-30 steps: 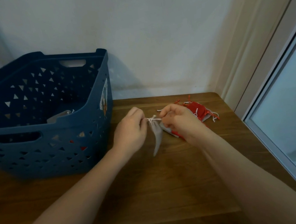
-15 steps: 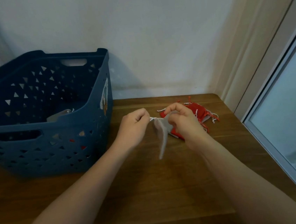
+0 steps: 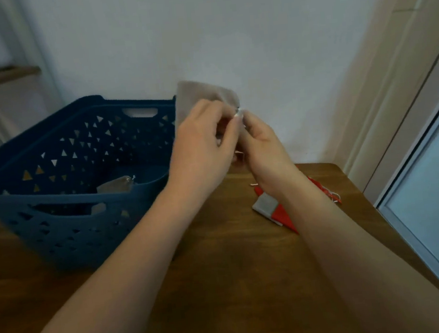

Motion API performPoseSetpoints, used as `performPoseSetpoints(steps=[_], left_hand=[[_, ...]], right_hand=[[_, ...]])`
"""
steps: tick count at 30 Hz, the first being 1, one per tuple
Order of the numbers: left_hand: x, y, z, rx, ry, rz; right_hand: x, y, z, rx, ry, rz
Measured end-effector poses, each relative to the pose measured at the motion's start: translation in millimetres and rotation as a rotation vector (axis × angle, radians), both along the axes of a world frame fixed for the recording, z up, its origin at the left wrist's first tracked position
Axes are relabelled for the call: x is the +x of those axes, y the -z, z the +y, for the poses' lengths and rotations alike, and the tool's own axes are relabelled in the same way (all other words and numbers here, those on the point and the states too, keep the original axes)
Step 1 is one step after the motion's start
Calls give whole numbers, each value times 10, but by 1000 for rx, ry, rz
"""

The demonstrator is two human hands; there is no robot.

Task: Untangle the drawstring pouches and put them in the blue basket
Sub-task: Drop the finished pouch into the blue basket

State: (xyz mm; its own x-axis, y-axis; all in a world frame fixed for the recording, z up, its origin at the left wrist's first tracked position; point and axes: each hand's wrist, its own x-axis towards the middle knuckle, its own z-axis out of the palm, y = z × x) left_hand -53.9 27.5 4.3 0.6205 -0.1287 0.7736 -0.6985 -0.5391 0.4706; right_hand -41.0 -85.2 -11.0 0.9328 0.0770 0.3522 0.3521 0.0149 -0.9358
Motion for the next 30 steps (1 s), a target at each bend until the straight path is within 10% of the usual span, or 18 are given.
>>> performPoseSetpoints(steps=[9,19,30], left_hand=[[196,-58,719,316,-591,283],[-45,-43,249,284,-148,-17],[164,677,-344,492,90,416]], right_hand=[[282,-93,546,-668,71,-97],[364,547,-403,-738,357,154],[142,1313,-1215,-1304,668,455]])
